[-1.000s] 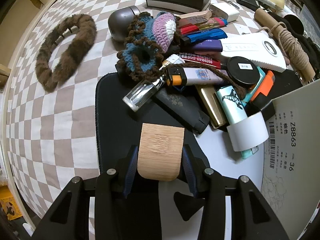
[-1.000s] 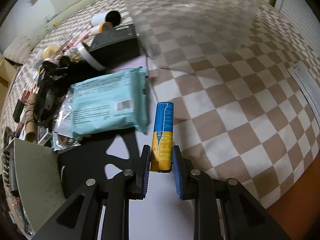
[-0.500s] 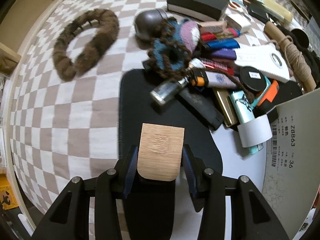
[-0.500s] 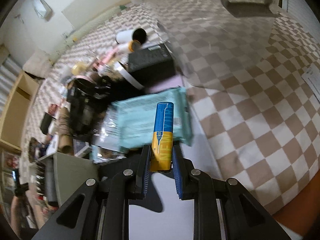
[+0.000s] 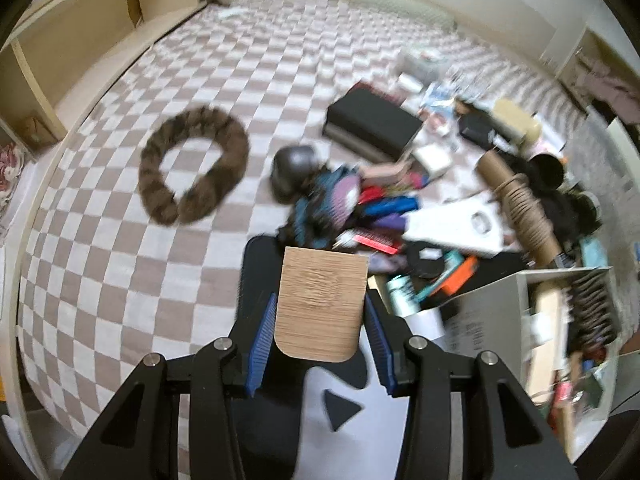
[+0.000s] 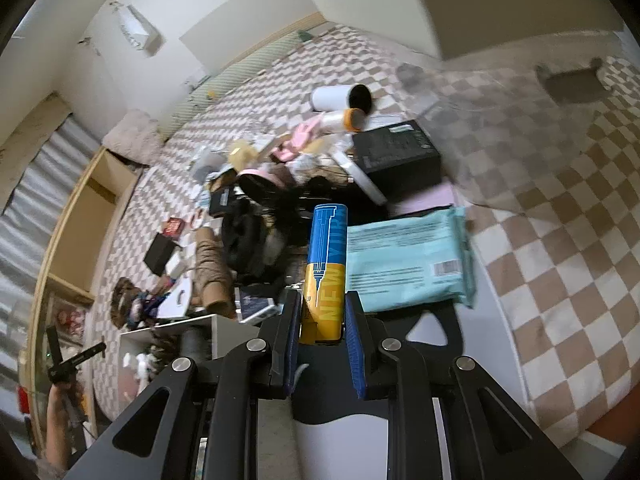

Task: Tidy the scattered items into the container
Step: 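Lift the blue-yellow tube with the right tool while the left carries the wooden tile over the box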

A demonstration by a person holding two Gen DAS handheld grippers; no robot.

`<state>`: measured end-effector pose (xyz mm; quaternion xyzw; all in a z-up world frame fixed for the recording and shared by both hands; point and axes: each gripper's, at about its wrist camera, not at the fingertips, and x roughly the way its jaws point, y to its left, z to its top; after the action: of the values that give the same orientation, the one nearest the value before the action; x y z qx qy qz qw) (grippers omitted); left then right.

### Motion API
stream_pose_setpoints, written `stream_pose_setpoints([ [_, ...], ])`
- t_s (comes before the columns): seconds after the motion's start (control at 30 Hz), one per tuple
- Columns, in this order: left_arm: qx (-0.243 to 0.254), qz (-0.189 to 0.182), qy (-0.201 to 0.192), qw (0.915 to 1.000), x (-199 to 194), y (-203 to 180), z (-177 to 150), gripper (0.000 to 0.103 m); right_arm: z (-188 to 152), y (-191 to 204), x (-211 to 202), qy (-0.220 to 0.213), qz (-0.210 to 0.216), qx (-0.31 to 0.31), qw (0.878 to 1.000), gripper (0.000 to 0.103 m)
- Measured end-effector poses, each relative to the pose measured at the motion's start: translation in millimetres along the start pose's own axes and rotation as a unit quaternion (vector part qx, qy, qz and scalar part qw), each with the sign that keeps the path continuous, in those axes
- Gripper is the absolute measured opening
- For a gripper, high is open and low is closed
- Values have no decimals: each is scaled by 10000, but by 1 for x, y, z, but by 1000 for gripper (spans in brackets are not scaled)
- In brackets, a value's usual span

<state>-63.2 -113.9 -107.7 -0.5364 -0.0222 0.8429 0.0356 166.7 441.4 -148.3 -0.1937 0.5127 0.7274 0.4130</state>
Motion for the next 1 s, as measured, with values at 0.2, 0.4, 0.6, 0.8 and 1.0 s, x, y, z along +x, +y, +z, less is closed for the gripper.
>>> stream_pose_setpoints([
  [0.2, 142, -323, -229, 9991, -29, -18, -5, 44, 1, 20, 2, -13, 235, -161, 9996, 23],
  [0.4, 392, -616, -266, 9970, -29, -52, 5, 44, -3, 40, 5, 41, 490, -422, 9979, 23],
  [0.6, 757, -892, -200, 9929, -24, -81, 13, 44, -12, 64, 15, 234, 714, -903, 9931, 23],
  [0.8, 1182, -1059, 5, 9873, -23, -105, 2, 44, -21, 87, 25, 441, 938, -1383, 9850, 23],
  [1.0, 1465, -1286, 114, 9808, -28, -122, -12, 44, -39, 106, 34, 844, 1187, -1877, 9714, 23],
])
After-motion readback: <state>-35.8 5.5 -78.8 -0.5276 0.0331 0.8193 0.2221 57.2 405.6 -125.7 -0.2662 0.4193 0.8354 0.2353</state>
